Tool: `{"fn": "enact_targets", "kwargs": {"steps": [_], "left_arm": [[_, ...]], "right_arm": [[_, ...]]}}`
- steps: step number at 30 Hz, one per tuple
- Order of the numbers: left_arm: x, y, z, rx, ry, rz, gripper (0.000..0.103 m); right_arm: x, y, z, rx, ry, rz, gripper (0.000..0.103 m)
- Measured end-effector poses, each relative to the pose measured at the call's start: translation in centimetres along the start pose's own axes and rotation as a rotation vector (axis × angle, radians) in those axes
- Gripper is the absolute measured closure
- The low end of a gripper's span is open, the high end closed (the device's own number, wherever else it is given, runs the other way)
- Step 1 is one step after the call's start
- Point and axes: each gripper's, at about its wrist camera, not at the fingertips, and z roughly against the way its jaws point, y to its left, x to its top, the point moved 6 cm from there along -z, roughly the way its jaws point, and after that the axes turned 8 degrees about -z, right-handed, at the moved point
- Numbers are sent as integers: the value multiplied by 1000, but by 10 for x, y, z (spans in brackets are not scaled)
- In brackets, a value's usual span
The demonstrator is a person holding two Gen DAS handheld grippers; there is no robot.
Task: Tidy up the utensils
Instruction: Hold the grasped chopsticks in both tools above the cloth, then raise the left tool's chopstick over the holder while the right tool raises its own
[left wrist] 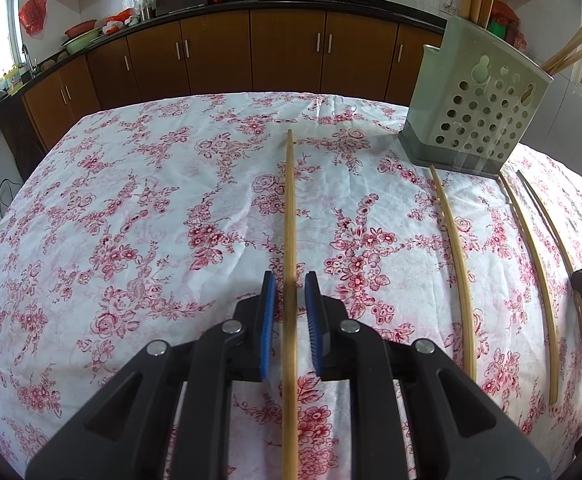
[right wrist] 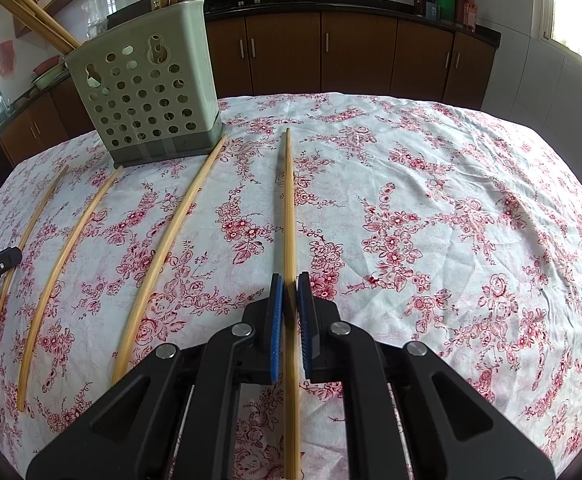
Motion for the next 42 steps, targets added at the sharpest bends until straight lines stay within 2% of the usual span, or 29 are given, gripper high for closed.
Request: {"fn": "enact_targets", "kwargs": {"steps": [19,24,27,29,33,35,42], "left_arm": [[0,0,0,-5,-1,3,85],[-11,-1,8,9,12,-43,85],[-19,0,13,17,5,-57,88],[-20,-2,15,13,4,-72,94],[-20,-3,18,9,8,-94,95],[-15,-2,28,1,-17,-93,95],[31,2,91,-14,-200,-74,95]], "right_arm": [[0,0,0,1,-1,-2,94],[-7,0,6,5,-1,0,94],[-11,-2,9,26,4,-15,94],[-11,-3,9,33,4,-22,95],[-9,-3,12,26,-3,-22,95],[-5,-4,19,28,-29,-23,95],[36,5,72,38,-214,11,95]]}}
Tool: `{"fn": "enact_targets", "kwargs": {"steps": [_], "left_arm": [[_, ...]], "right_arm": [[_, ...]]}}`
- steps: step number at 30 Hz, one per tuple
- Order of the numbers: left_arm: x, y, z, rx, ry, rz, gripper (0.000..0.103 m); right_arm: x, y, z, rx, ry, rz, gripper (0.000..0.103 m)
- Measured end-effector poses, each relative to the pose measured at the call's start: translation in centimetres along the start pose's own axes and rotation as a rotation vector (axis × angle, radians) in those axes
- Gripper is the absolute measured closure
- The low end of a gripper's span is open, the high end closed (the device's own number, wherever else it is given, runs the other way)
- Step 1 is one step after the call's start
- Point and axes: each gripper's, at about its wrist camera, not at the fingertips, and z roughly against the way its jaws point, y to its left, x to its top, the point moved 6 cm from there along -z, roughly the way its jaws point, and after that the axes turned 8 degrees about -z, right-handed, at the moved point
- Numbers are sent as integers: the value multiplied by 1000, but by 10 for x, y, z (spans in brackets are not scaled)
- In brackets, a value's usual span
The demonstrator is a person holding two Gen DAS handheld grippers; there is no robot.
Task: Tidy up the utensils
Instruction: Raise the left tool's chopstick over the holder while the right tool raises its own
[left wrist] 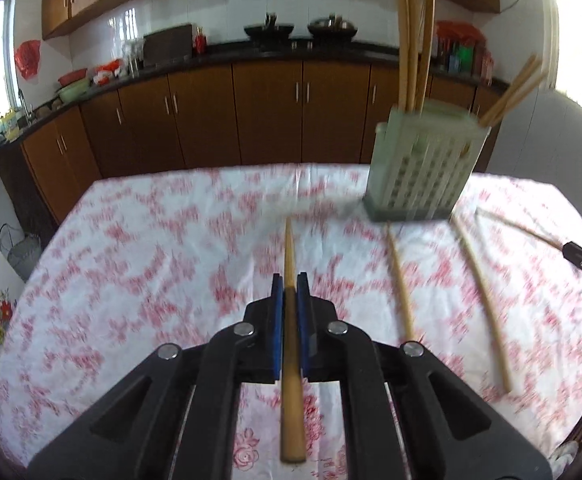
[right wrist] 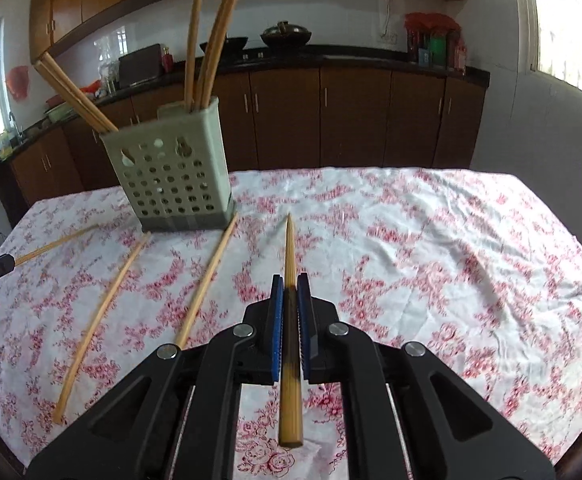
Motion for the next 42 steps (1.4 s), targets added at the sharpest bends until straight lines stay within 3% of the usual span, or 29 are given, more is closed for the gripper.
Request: {"fn": "enact_targets", "kwargs": {"steps": [6,13,24,30,35,42], "left_arm": [[45,2,38,-13,-137,24,95],[67,-5,59,-53,-200,23,95],[119,-33,108,-206,-337,-7,95],[167,-47,124,-217,-452,7,95],[200,-57,111,-166,-511,14,95],[201,-72,47,-145,-433,9,95]], "right_arm": [[33,6,24,31,-103,-6,95],[55,17,41,66,-172,-3,95],[113,47,97,230,-351,-34,95],[149,68,108,284,-469,-42,95],[164,80,88,292,-502,-39,95],[158,90,44,230,-475,-12,95]]}}
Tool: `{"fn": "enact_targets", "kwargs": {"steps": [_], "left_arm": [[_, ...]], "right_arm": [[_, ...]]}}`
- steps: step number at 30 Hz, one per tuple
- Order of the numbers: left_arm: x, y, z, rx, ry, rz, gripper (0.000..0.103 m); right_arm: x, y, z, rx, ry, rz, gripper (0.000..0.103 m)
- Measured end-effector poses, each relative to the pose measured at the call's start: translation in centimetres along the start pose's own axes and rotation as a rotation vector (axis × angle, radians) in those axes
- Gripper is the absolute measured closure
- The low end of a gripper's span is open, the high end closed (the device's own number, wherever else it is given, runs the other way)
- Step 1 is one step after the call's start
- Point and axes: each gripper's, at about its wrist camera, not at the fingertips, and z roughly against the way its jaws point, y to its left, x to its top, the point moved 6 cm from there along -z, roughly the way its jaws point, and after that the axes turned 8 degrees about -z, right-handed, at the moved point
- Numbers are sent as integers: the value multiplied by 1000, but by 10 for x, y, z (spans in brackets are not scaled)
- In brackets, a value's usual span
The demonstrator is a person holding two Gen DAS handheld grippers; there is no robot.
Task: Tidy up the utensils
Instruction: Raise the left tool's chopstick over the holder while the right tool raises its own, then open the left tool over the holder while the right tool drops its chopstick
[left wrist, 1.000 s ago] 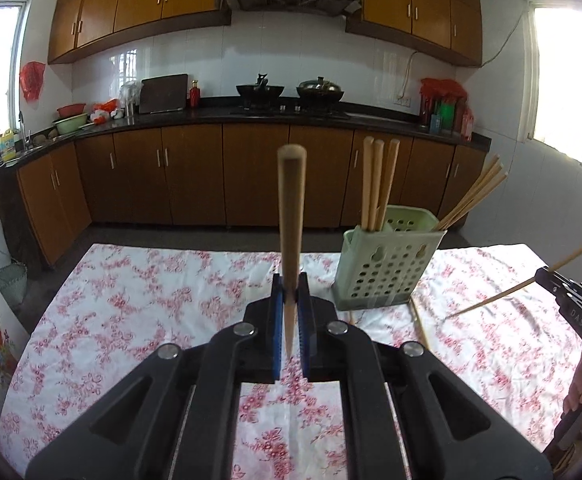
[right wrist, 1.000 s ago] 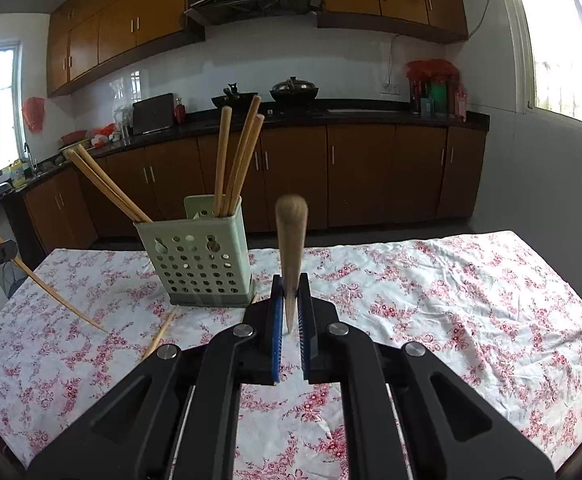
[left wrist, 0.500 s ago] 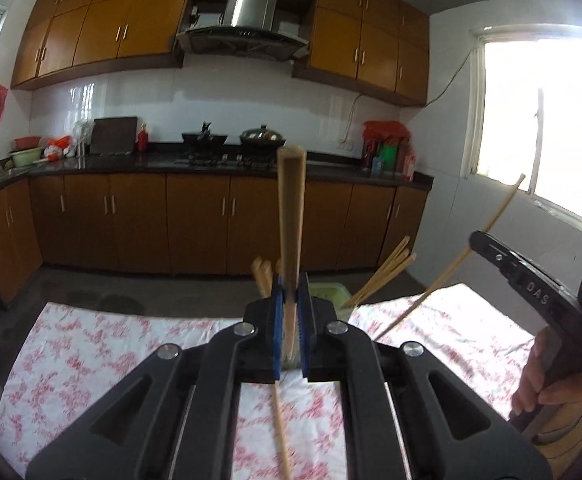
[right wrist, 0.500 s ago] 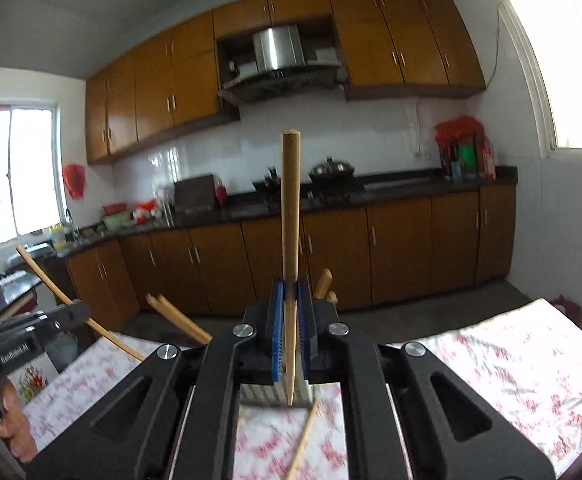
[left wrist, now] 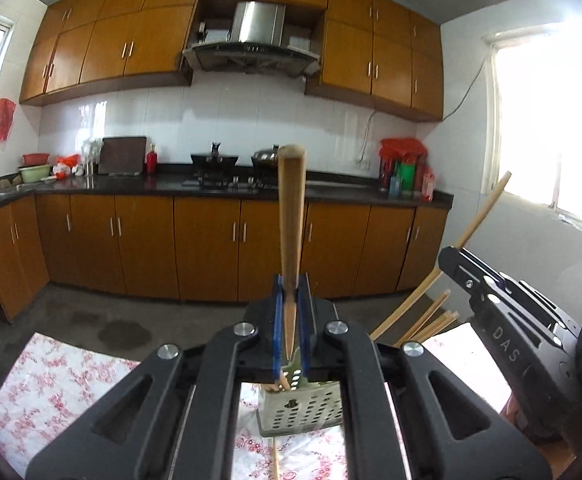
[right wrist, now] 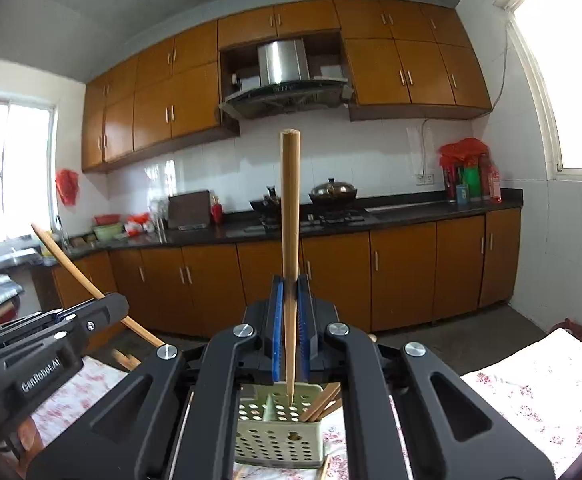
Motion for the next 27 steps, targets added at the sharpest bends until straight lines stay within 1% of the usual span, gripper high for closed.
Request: {"fn": "enact_targets", "kwargs": {"steps": [3,6,10,14,16,17,18,19,20,22,24,27], "left_arm": [[-10,-2,-15,-11,14,8,95],[-18,-4,-27,-11,25,-4,95],[-26,-2,-32,-7,38,-3,95],[-22,2,-35,-39,39,21,95],[-22,2,-33,-60,33,36,92],[-22,3,-33,-57,34,39,91],[-21,5,-33,-55,33,39,87],[-20,5,-31,-53,29,40,82],[-18,6,-28,-48,23,40,80],[-15,9,-22,-37,13,38,76],[-13,11,-15,-21,7,35,73],[-13,16,-3,4,8,31,72]], "right_arm": [[-14,3,-10,0,35,20,95],[-23,2,-12,-1,56,31,95],[-24,0,-14,-6,79,36,95],[-25,-3,-15,-1,110,18,95],[-25,-3,-13,-3,124,19,95],[-25,-3,-13,-4,128,20,94],[-25,-3,-13,-5,130,23,94],[-25,-4,-11,-7,129,25,90],[-23,-4,-9,-8,125,25,79],[-20,-5,-5,-12,112,19,62],[-17,-6,0,-14,99,18,62],[-15,-6,4,-24,101,36,61]]}}
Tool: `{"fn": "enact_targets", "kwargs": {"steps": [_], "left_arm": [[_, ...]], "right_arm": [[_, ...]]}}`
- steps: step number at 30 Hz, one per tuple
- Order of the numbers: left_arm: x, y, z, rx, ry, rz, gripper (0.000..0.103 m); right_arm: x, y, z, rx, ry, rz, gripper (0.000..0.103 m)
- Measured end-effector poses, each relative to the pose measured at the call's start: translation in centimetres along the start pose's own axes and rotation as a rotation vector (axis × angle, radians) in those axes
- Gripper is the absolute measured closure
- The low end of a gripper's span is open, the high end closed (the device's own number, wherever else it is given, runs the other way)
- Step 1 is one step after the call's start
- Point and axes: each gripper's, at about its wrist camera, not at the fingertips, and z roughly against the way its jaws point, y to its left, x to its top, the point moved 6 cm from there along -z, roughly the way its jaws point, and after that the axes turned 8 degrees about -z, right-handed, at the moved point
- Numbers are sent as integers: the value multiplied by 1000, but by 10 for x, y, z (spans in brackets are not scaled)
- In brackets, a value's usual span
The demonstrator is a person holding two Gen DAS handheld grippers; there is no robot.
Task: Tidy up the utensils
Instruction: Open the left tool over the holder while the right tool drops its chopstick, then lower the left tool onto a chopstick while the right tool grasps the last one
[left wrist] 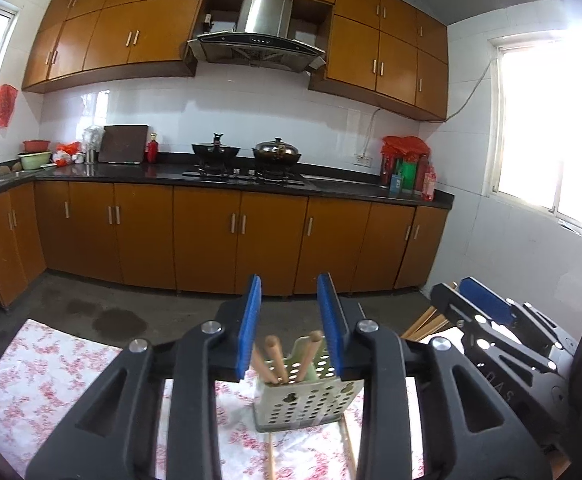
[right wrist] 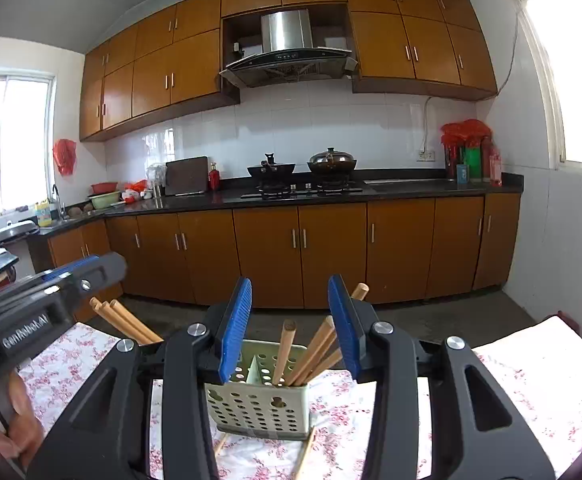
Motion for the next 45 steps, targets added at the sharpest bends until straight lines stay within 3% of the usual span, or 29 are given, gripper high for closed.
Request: {"fn": "enact_targets", "kwargs": {"steps": [7,13,16,22,24,26,32,36,39,45], "left_arm": [[-17,12,33,63,27,-28,68],[-54,20,62,122,72,-78,62],[-82,21,68,137,122,-88,61],[-152,25,60,147,289,-58,61],[-170,26,57,154,334,-62,61],[-185,28,57,155,366,-65,61],[-208,24,54,147,417,-71,61],[-217,19,50,132,441,-70,61],[-223,14,45,118,460,-70,61],[-234,-3,36,88,494,-88,61]], "right_arm": [[-6,-5,20,-26,10,19,56],[-26,-23,43,-67,60,-14,53],[-52,-34,48,-88,122,-40,53],[-129,-44,38,-108,338,-83,53],[-152,-41,34,-91,404,-90,56],[-174,-35,29,-65,476,-94,65],[-219,-17,18,-47,603,-73,67],[-238,-16,11,-70,644,-50,73],[-238,-20,10,-101,626,-22,92],[-228,-66,12,-219,600,-108,95]]}}
